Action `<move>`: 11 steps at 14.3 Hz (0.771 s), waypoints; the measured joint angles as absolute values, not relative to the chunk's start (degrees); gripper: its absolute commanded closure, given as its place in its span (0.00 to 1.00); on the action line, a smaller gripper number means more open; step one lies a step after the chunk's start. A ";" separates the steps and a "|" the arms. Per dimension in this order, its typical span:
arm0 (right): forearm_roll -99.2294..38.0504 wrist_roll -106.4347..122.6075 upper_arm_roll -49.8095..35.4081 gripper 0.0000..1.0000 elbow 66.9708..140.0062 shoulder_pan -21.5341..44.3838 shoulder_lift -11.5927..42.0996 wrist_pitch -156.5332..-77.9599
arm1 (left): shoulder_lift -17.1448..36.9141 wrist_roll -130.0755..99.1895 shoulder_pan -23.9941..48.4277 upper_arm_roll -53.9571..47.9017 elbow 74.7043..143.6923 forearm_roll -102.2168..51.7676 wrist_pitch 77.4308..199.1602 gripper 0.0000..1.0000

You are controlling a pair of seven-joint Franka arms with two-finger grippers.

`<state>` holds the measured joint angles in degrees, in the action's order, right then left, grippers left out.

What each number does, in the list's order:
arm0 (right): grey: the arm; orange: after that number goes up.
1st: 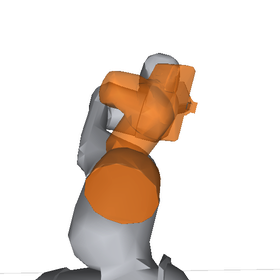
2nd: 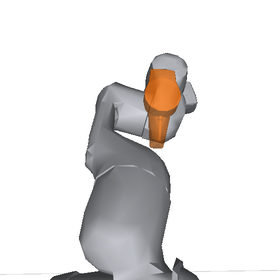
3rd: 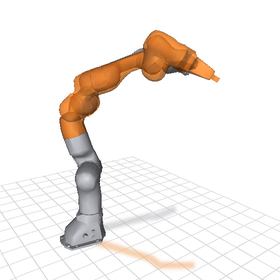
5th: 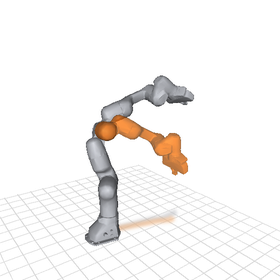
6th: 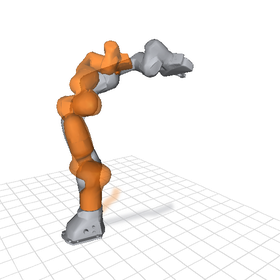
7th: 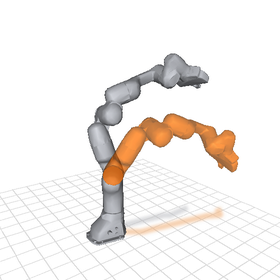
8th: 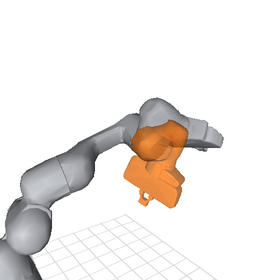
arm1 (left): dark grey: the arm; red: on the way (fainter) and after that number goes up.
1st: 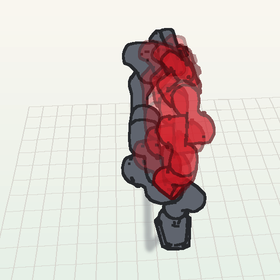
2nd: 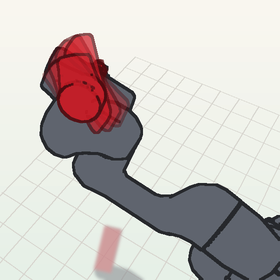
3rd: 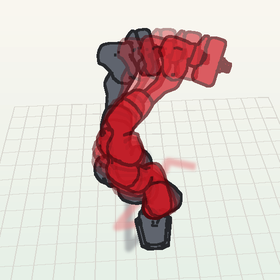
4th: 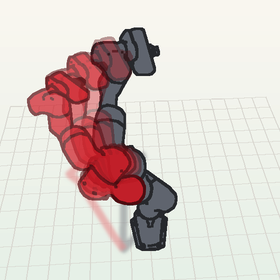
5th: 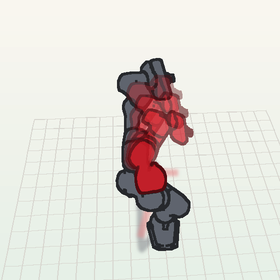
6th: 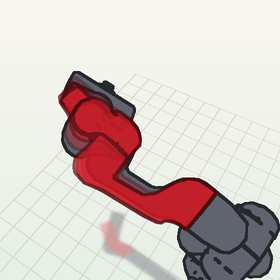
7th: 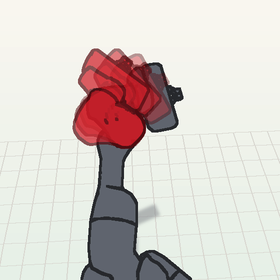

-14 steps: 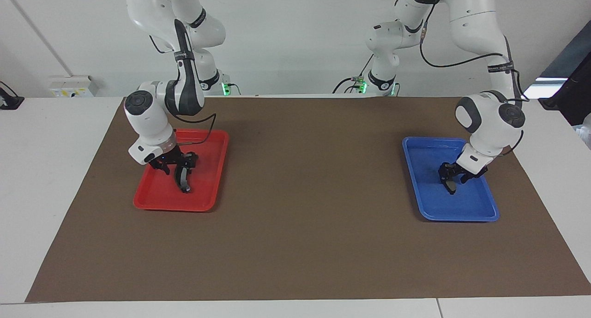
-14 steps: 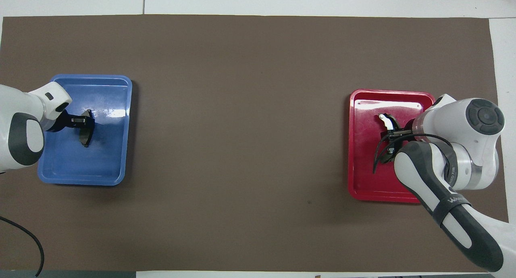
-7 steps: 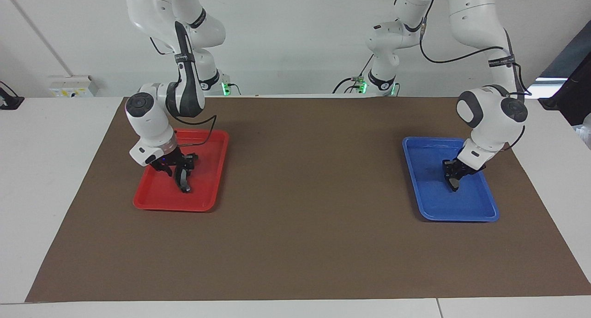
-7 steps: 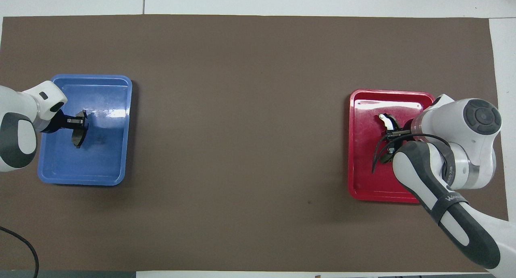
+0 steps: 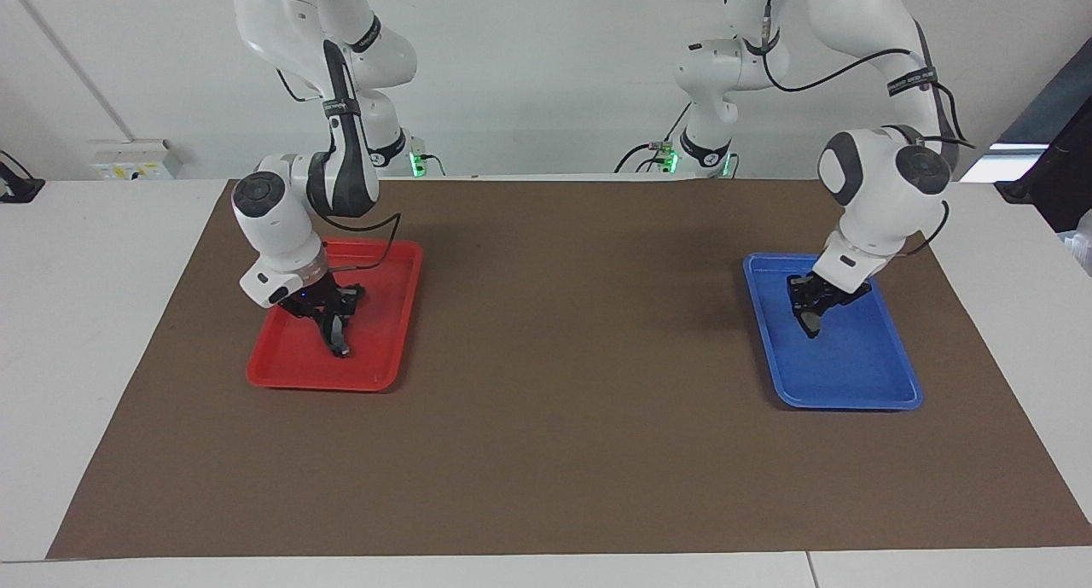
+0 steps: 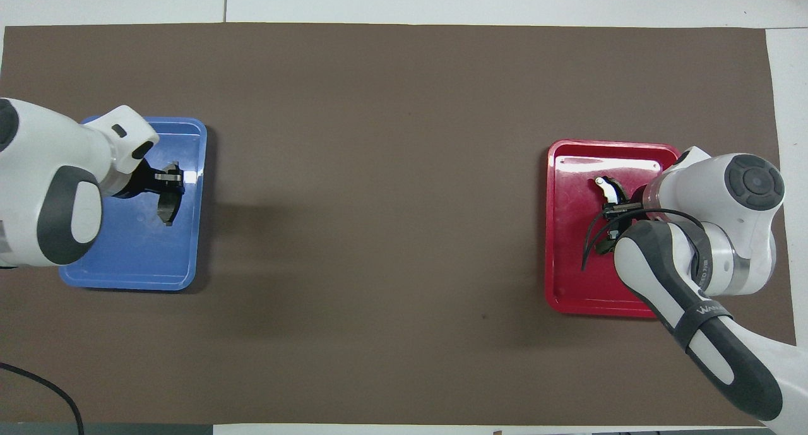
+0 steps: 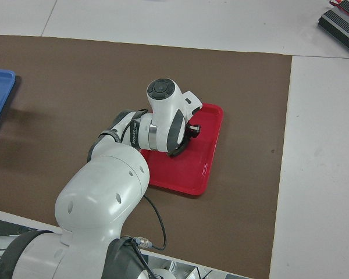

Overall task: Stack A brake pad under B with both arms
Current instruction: 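Lift the brake pad with the left gripper and carry it toward the table center, then set the pad down with the left gripper while the right gripper lifts its pad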

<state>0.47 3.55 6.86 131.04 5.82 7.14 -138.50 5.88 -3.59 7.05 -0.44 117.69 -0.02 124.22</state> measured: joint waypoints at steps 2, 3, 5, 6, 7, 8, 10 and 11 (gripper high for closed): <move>0.47 3.55 6.83 0.97 129.78 5.93 7.16 -137.13 | 5.90 -11.61 13.04 -0.65 117.60 -0.02 124.92 1.00; 0.47 3.61 6.82 0.97 128.54 5.96 7.15 -135.61 | 5.94 -15.02 15.82 -0.72 117.57 -0.02 125.53 1.00; 0.47 4.43 6.83 0.97 125.78 5.93 7.11 -132.77 | 6.46 -21.96 21.11 -0.80 117.55 -0.03 127.48 1.00; 0.47 4.84 6.84 0.97 124.80 5.84 7.11 -131.78 | 7.05 -25.59 23.51 -0.82 117.54 -0.03 128.70 1.00; 0.47 5.04 6.86 0.97 124.28 5.75 7.11 -131.30 | 7.70 -28.23 25.55 -0.86 117.53 -0.03 129.80 0.99; 0.47 5.10 6.88 0.97 124.07 5.66 7.11 -131.16 | 8.44 -30.34 27.36 -0.87 117.54 -0.03 130.77 0.99; 0.47 5.12 6.90 0.97 123.28 5.64 7.10 -130.32 | 10.27 -34.57 30.47 -0.85 117.52 -0.03 133.03 0.98; 0.47 5.12 6.90 0.97 122.17 5.64 7.05 -128.66 | 11.34 -36.66 31.78 -0.85 117.41 -0.03 134.31 0.98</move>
